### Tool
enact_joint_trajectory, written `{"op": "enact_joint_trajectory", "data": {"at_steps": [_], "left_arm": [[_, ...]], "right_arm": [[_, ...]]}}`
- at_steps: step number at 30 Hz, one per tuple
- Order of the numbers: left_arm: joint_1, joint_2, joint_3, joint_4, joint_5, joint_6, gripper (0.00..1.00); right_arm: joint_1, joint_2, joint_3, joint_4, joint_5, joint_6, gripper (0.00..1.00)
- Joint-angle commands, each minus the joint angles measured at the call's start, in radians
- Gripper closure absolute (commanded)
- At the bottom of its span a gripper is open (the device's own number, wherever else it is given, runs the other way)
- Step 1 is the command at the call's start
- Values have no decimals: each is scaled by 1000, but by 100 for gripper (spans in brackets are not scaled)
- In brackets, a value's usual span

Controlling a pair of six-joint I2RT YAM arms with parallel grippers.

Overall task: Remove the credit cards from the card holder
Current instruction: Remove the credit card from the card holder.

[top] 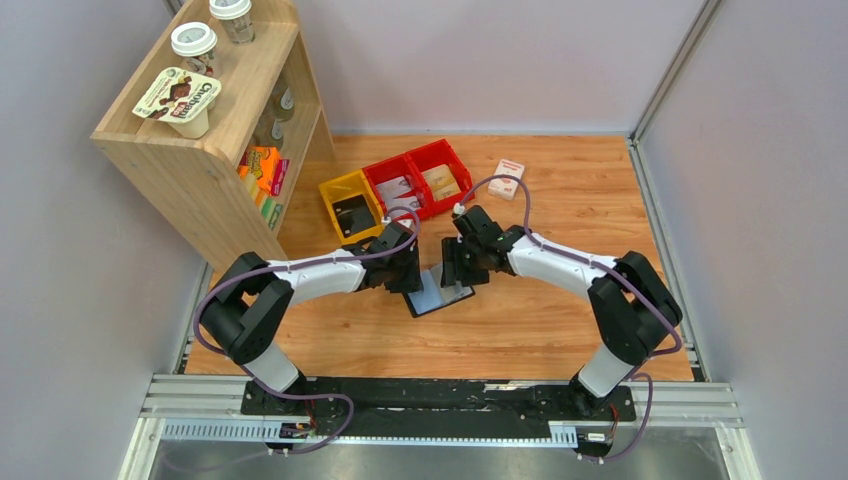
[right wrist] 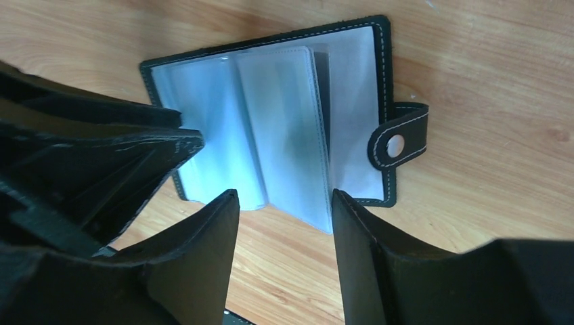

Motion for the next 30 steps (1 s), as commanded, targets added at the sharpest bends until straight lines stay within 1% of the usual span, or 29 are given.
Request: {"op": "enact_joint_trajectory", "data": {"at_steps": [1, 7, 9, 12, 13, 19, 25, 30], "left_arm": [[-6, 14, 5, 12, 27, -17, 64], [-6, 3, -2, 12, 23, -21, 65], [-6, 1, -5, 14, 21, -21, 65], [-6, 1, -8, 14, 21, -23, 65], [-6, 0, -8, 15, 21, -23, 65], [-6, -3, -11, 17, 19, -26, 65], [-6, -3, -11, 11, 15, -26, 65], [-6, -3, -7, 0, 9, -23, 65]], "right_arm": [[0, -70, 6, 62, -41, -17, 43], [0, -79, 15, 53, -43, -26, 36], [0, -79, 17, 39, -8, -28, 33], [0, -79, 23, 0, 98, -23, 31], [0, -76, 24, -1, 122, -36, 30], [0, -27, 54, 8, 123, -98, 32], [0, 57, 116, 14, 87, -171, 36], [0, 106, 146, 17, 92, -194, 36]]}}
